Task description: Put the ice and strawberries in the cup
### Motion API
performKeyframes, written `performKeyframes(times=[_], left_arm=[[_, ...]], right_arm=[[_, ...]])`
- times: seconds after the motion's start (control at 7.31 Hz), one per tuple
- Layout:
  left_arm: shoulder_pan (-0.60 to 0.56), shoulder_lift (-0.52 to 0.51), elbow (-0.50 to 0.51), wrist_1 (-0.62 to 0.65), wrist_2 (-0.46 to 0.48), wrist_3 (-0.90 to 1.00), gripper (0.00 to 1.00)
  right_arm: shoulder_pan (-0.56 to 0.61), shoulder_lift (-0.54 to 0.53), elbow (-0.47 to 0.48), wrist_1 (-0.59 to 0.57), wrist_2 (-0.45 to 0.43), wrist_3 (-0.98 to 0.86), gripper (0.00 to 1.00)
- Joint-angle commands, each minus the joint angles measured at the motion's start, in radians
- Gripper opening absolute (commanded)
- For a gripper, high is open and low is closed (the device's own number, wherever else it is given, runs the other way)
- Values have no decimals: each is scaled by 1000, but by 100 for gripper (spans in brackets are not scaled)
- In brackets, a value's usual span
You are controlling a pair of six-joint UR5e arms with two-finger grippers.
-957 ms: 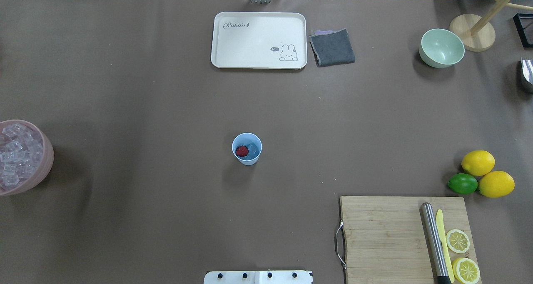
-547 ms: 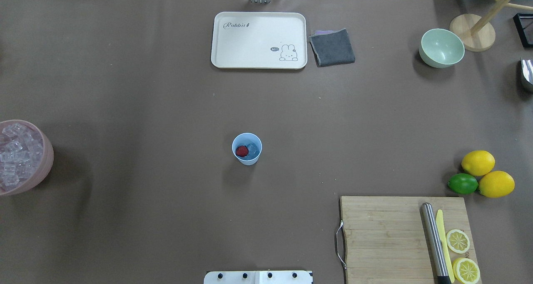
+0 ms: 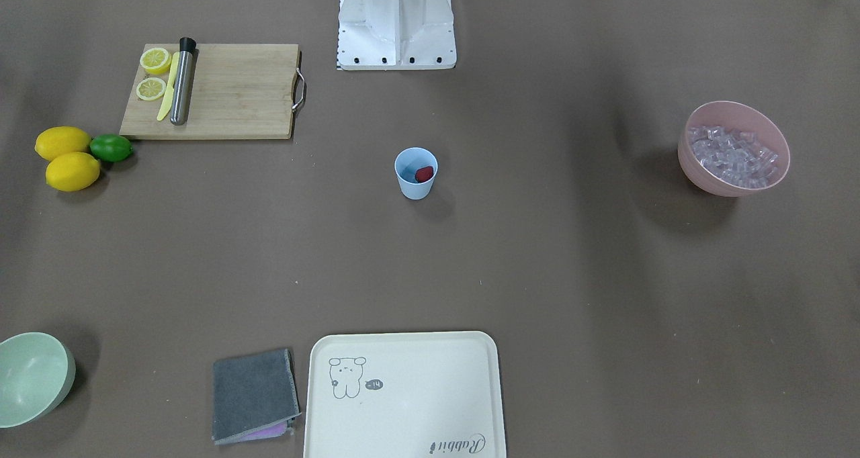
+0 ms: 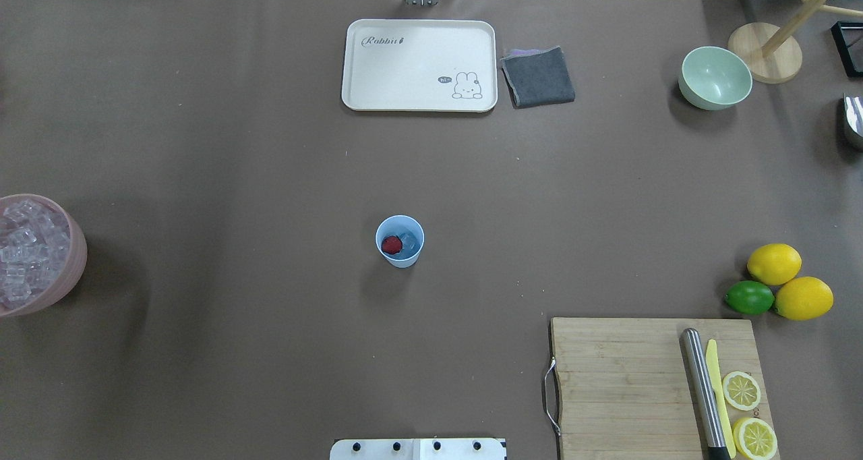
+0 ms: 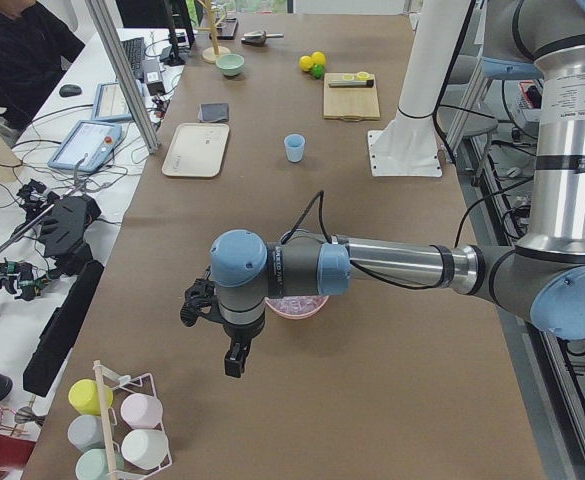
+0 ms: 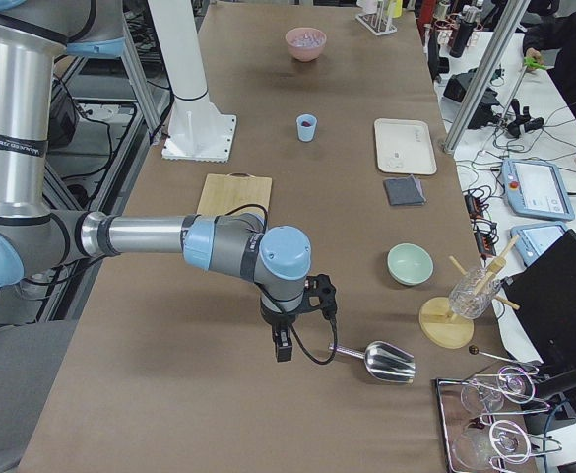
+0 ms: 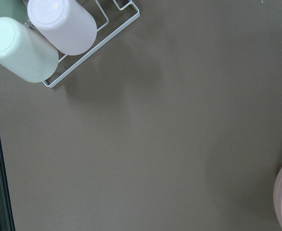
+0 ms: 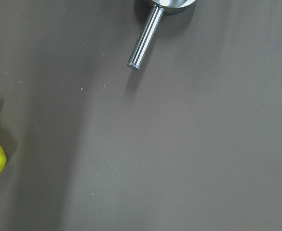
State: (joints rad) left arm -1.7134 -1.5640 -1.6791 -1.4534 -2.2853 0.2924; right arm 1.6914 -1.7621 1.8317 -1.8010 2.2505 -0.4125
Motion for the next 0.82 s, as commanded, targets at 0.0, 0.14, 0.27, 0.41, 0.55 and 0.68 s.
performKeyframes(times=[0.0,0.14,0.27,0.41,0.55,0.68], left_arm=[[12,-1,-2,-4,3,-27,98],[12,1,-1,-2,3,-25,98],[12,2,-1,-7,3,-25,98],[12,4,-2,-8,3,-27,98],[12,4,-1,-8,3,-27,98],[14,4,-1,-8,3,-27,98]], right_arm=[[1,-4,3,0,3,0,100],[1,-4,9,0,4,0,100],[1,-8,12,0,9,-2,100],[1,-10,12,0,15,-2,100],[1,-10,14,0,15,-2,100],[1,-10,14,0,15,-2,100]])
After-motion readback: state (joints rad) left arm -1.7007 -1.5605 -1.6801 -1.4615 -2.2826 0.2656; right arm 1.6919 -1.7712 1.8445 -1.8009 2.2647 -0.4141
